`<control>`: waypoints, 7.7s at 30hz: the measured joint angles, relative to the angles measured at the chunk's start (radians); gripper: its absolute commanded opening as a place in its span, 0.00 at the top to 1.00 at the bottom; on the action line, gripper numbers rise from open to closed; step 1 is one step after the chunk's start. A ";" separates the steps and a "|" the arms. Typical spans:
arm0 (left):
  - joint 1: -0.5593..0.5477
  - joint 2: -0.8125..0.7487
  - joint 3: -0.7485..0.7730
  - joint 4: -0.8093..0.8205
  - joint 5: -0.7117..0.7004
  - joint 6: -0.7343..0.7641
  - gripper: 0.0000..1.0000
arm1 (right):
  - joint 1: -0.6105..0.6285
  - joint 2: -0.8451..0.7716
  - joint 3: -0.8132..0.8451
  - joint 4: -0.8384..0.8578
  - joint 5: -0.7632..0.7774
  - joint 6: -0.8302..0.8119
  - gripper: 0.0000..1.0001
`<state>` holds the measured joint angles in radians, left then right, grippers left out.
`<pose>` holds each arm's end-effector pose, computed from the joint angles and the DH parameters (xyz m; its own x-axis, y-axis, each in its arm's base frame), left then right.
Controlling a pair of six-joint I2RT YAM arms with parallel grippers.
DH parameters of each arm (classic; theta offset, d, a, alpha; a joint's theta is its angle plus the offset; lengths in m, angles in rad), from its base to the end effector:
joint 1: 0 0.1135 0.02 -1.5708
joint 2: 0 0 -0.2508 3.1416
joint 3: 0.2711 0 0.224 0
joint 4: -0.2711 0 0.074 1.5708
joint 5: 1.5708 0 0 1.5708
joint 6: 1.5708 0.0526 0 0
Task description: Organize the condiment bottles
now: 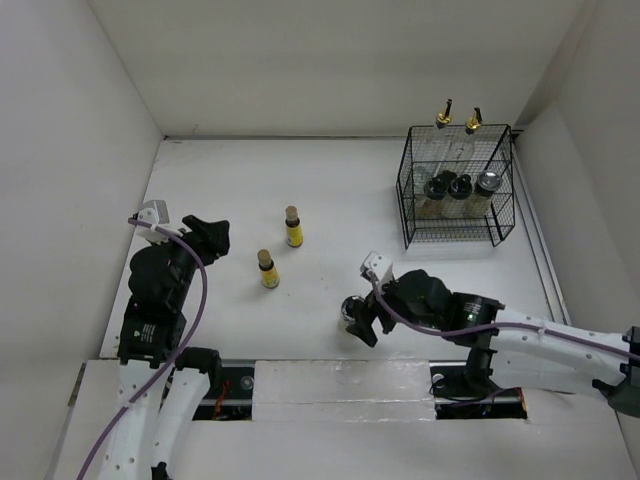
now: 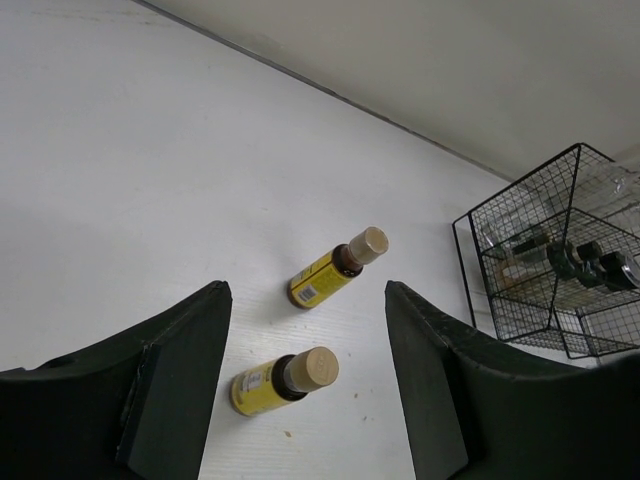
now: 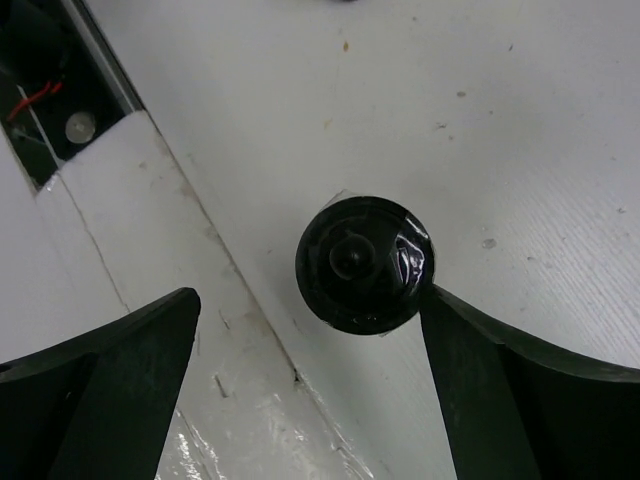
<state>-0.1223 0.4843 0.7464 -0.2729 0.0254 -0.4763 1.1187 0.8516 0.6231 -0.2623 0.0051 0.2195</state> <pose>0.1165 -0.0157 0.3428 -0.0770 -0.4523 -0.8885 0.1259 0.8796 -0.4587 0.0833 0.1710 0.2521 -0.3964 -0.3178 -0.8613 -0.8312 0.5226 0.1897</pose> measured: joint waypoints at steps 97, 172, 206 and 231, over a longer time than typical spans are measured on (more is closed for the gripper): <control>0.000 -0.014 0.000 0.007 0.027 0.000 0.40 | -0.863 0.469 0.256 0.127 0.147 -0.165 0.40; 0.000 -0.004 0.000 0.007 0.031 0.004 0.47 | -0.412 0.385 0.495 0.388 0.182 -0.232 0.88; 0.000 0.002 0.000 0.007 0.039 0.004 0.46 | -1.039 0.321 0.187 0.338 0.312 -0.114 0.95; 0.000 0.009 0.000 0.007 0.050 0.005 0.29 | -0.991 0.303 0.143 0.366 0.374 -0.087 0.32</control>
<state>-0.1223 0.4931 0.7460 -0.2657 0.0757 -0.4713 0.1272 1.1549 0.7662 0.1036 0.3790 0.1326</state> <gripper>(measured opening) 0.702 0.654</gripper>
